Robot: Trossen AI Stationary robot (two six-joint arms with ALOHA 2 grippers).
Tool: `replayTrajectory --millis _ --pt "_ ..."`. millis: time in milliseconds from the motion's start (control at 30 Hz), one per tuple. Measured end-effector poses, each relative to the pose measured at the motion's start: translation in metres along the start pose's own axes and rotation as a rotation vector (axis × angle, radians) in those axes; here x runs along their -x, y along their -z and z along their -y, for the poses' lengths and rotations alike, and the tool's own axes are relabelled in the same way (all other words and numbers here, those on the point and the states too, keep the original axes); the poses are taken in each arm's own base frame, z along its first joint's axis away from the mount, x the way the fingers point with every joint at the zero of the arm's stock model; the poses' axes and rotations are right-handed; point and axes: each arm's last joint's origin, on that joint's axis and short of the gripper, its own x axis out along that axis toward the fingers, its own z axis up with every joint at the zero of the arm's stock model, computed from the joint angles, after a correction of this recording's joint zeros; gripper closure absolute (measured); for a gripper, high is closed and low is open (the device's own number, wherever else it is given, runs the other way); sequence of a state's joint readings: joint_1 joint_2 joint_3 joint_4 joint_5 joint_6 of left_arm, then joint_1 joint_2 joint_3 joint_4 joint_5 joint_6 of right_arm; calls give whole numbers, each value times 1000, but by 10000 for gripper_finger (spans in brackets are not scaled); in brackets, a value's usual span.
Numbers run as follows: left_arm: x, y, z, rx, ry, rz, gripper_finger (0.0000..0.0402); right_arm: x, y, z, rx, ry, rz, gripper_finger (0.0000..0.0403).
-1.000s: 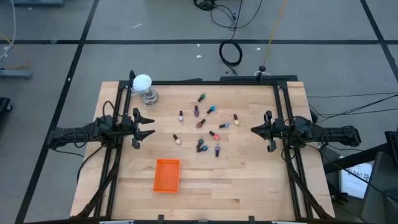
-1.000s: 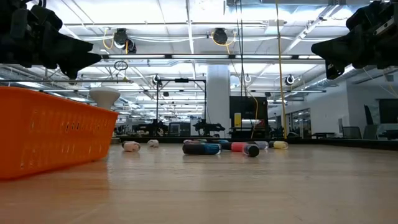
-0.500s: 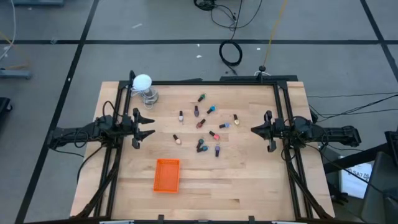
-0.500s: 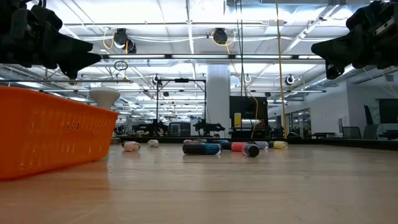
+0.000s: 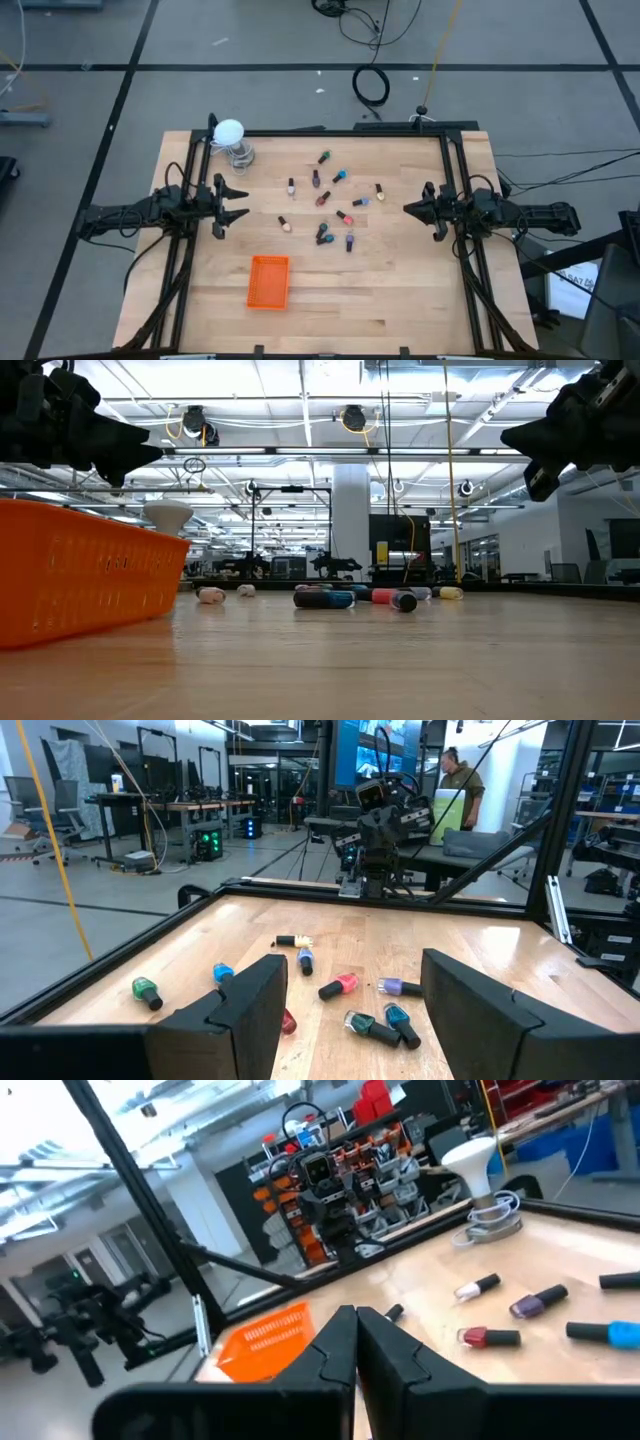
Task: Pick & Place Nail Polish
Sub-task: Put the yellow nail color bottle into the orange bin
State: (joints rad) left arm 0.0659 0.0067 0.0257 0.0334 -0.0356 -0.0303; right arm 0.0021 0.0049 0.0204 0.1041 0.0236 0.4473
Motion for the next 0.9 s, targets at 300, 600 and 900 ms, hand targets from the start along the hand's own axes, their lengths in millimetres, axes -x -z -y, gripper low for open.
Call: replayTrajectory --millis 300,600,900 --pt "0 0 0 0 0 0 174 -1 0 1 -19 33 15 403" --pt "0 0 0 0 0 1 174 -1 -1 11 -89 341 140 403" --pt "0 0 0 0 0 0 174 -14 -12 2 -63 197 204 403"
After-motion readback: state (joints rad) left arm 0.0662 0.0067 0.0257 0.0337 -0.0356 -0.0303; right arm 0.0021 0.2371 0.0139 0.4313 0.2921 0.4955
